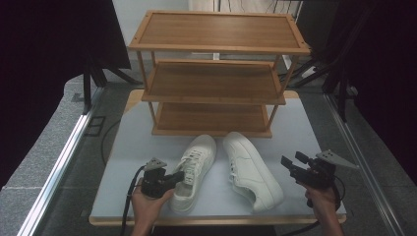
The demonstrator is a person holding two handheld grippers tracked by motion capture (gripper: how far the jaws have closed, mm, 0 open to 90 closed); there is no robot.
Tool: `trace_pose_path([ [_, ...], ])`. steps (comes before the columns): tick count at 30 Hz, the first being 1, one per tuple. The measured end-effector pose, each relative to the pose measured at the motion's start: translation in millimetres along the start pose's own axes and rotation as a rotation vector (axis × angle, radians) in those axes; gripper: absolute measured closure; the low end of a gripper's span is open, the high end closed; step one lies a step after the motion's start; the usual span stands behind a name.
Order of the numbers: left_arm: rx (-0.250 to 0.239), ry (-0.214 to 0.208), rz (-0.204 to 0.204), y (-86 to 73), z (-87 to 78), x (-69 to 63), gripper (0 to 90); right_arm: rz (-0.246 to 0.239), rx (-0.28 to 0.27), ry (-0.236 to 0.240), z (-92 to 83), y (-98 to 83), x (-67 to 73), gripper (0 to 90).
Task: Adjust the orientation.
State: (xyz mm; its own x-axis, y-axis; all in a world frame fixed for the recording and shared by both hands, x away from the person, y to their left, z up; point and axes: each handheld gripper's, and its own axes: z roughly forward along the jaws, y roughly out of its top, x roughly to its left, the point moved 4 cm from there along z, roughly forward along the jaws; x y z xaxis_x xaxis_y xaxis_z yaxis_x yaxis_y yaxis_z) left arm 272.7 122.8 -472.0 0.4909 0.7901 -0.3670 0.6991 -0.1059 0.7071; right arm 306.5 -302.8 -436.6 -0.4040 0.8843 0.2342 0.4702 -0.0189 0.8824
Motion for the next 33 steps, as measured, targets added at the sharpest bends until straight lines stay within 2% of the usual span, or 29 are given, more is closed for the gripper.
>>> trace_pose_path([
  [4,0.0,0.009,-0.005,4.1,-6.6,9.3,90.0,0.001,0.007,-0.003,2.0,-1.4,-0.6,33.3],
  [6,0.004,-0.017,0.002,4.3,-6.4,8.1,88.8,0.003,0.013,-0.004,3.1,-2.5,-0.4,33.3],
  [7,0.002,-0.015,0.013,4.3,-6.3,6.5,87.2,0.002,0.014,-0.004,3.6,-3.0,-0.2,33.3],
  [9,-0.002,-0.027,0.027,3.9,-6.9,4.6,80.2,0.004,0.017,-0.002,4.1,-4.3,0.3,33.3],
  [10,-0.007,-0.067,0.029,2.5,-7.6,2.6,75.0,0.01,0.017,0.002,4.4,-4.3,0.1,33.3],
  [12,0.011,-0.099,0.042,1.3,-7.1,-1.8,65.7,0.013,0.009,0.002,4.5,-2.7,-0.1,33.6],
  [13,0.023,-0.108,0.054,1.5,-8.1,-4.7,59.4,0.013,0.006,0.0,4.6,-1.4,0.6,33.9],
  [16,0.003,-0.112,0.057,2.8,-13.8,-9.8,46.9,0.0,-0.003,0.001,4.6,0.9,4.5,34.4],
  [17,-0.015,-0.123,0.05,3.5,-17.8,-11.8,46.9,-0.006,-0.007,0.004,4.9,1.3,7.7,34.6],
  [18,-0.047,-0.161,0.045,4.0,-25.9,-14.8,44.2,-0.028,-0.001,0.017,5.5,0.9,15.2,35.1],
  [20,-0.063,-0.168,0.043,4.0,-29.3,-15.4,43.3,-0.043,0.003,0.022,6.6,0.3,19.0,35.9],
  [23,-0.112,-0.156,0.029,2.6,-36.9,-12.0,42.1,-0.078,0.03,0.031,9.1,-2.5,30.3,37.9],
  [26,-0.161,-0.156,-0.01,3.3,-43.1,-6.0,41.5,-0.094,0.044,0.036,3.9,-6.3,37.5,41.1],
  [28,-0.171,-0.155,-0.005,4.1,-44.3,-4.7,41.2,-0.096,0.044,0.038,2.1,-6.6,38.5,42.6],
  [29,-0.181,-0.156,-0.007,4.5,-45.4,-4.0,40.7,-0.104,0.044,0.05,-2.4,-6.7,42.0,48.0],
  [31,-0.185,-0.156,-0.009,4.5,-46.6,-2.6,40.4,-0.11,0.045,0.057,-3.8,-6.8,43.9,50.3],
  [32,-0.191,-0.155,-0.016,4.1,-48.3,-0.6,40.1,-0.133,0.051,0.076,-6.6,-7.6,50.4,58.5],
  [33,-0.191,-0.155,-0.016,4.1,-48.3,-0.6,40.1,-0.133,0.051,0.076,-6.6,-7.6,50.4,58.5],
])
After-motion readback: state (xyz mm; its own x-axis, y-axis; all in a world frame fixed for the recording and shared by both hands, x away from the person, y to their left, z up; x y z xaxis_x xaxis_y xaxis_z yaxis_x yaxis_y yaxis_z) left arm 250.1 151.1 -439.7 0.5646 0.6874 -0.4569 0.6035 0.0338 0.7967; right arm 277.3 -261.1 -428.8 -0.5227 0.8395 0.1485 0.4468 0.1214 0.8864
